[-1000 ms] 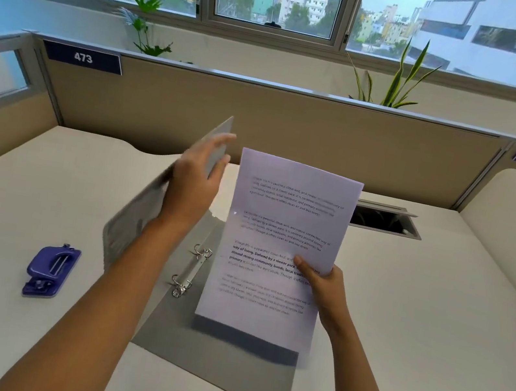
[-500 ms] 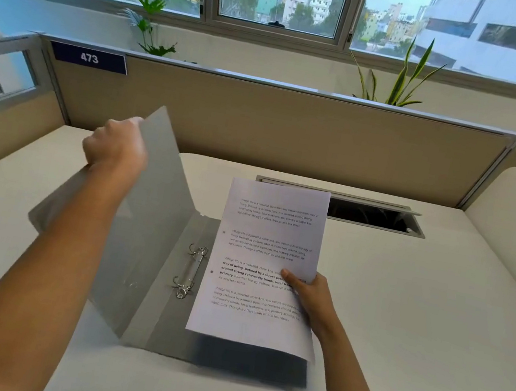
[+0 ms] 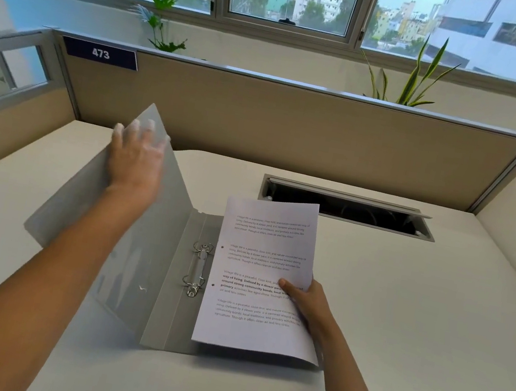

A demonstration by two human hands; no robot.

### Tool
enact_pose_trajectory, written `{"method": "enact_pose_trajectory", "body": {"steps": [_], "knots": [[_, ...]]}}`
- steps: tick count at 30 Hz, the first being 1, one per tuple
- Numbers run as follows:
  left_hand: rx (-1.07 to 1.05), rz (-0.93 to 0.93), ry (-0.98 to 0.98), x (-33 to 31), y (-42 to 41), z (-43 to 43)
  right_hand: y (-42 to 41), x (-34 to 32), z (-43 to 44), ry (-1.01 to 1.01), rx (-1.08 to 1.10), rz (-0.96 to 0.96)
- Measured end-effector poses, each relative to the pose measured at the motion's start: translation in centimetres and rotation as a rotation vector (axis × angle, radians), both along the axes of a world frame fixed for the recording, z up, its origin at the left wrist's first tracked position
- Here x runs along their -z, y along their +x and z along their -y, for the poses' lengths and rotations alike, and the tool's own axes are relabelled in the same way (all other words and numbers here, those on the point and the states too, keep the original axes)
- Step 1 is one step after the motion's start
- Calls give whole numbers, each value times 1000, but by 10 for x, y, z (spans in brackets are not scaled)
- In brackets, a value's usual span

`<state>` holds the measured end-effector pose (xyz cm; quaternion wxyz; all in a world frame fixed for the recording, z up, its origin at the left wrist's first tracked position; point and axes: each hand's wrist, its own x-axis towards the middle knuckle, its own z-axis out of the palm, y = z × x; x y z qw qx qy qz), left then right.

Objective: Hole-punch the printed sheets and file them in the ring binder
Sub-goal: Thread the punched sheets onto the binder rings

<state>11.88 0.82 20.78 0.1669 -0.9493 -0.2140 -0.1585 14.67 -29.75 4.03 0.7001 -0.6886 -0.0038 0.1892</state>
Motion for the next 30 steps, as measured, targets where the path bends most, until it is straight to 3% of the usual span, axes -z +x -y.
{"method": "enact_pose_trajectory", "body": {"steps": [3, 11, 13, 18, 24, 30], "knots": [[136, -116, -32, 23, 0, 11, 0, 2, 2, 9, -6, -12], [266, -359, -908, 106, -9, 20, 3, 8, 1, -39, -34, 12], [284, -415, -1009, 122, -13, 19, 4, 9, -1, -49, -33, 14], [215, -354, -1327, 143, -18, 22, 7, 9, -7, -44, -10, 24], [123, -322, -1476, 142, -18, 28, 13, 7, -19, -50, -38, 16], [31, -281, -1361, 136, -14, 29, 23, 7, -28, -132, -52, 64]]}}
